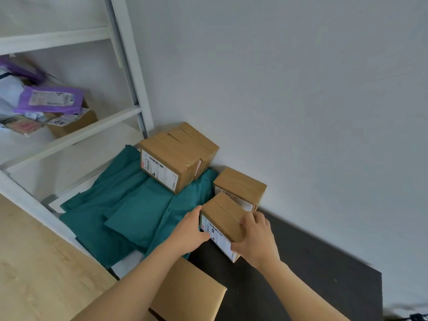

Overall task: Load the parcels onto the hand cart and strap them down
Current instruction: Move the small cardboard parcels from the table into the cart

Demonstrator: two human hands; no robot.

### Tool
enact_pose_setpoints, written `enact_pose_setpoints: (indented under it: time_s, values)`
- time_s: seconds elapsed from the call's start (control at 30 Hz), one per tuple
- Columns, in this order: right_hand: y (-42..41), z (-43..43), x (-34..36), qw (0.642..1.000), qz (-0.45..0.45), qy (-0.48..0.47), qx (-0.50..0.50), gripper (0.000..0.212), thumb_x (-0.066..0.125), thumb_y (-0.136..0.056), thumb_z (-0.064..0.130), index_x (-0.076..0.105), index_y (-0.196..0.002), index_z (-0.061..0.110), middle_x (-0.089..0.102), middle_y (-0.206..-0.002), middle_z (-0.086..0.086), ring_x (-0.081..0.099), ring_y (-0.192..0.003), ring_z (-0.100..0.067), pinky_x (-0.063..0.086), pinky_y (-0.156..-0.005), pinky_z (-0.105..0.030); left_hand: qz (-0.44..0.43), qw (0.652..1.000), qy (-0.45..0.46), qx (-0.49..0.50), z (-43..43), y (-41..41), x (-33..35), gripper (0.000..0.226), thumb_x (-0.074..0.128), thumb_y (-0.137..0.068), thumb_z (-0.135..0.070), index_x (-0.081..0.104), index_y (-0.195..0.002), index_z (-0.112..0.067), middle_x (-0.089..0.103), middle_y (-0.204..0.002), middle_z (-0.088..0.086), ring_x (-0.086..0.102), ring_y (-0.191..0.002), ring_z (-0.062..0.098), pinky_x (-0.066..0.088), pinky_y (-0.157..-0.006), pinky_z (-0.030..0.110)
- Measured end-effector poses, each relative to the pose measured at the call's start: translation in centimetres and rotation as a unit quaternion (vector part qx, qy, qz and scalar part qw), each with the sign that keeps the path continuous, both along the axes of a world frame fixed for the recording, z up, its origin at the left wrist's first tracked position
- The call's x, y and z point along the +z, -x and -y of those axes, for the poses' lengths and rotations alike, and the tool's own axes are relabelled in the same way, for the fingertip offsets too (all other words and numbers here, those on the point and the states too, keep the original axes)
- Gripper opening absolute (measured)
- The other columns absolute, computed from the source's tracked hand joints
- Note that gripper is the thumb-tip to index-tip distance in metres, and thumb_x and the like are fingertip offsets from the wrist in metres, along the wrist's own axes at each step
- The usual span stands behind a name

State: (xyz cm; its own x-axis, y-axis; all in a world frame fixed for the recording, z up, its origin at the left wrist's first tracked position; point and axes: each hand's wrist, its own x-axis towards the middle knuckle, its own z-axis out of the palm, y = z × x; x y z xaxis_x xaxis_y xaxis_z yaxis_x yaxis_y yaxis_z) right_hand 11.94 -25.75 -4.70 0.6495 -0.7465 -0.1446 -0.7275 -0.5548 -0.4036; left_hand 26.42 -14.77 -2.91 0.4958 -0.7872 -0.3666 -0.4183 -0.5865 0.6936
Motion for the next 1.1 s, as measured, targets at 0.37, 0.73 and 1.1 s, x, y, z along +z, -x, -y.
enact_pose_setpoints:
  time_s: [0.37, 0.73, 1.1]
  values:
    - [3.4, -0.4, 6.3, 0.916, 0.204, -0.272, -0.212, 0.041, 0.074, -0.072, 0.027, 0.051, -0.106, 0.019, 0.058, -0.11, -0.001, 0.058, -0.097, -0.017, 0.049, -0.07, -0.025, -0.148, 0.964, 0.14, 0.172, 0.7, 1.8, 2.3, 0.086, 0.065, -0.086, -0.032, 0.01, -0.15, -0.014, 0.016, -0.156, 0.01, 0.019, -0.143, 0.025, 0.023, -0.113, 0.042]
    - [9.1, -6.7, 7.9, 0.804, 0.346, -0.419, -0.243, 0.035, 0.064, -0.084, 0.016, 0.056, -0.117, 0.021, 0.072, -0.106, -0.008, 0.065, -0.105, -0.023, 0.05, -0.096, -0.039, -0.423, 0.889, 0.157, 0.075, -1.0, 5.7, 3.0, 0.064, 0.066, -0.076, -0.049, 0.041, -0.134, -0.038, 0.064, -0.12, -0.004, 0.057, -0.113, 0.023, 0.041, -0.1, 0.056]
    - [17.8, -11.1, 7.2, 0.76, 0.389, -0.402, -0.332, 0.033, 0.061, -0.089, 0.019, 0.057, -0.122, 0.023, 0.073, -0.103, -0.004, 0.066, -0.098, -0.019, 0.047, -0.098, -0.039, -0.421, 0.896, 0.144, -0.016, -0.9, 14.0, 2.2, 0.076, 0.076, -0.074, -0.029, 0.037, -0.139, -0.024, 0.06, -0.125, 0.003, 0.056, -0.114, 0.025, 0.042, -0.101, 0.053]
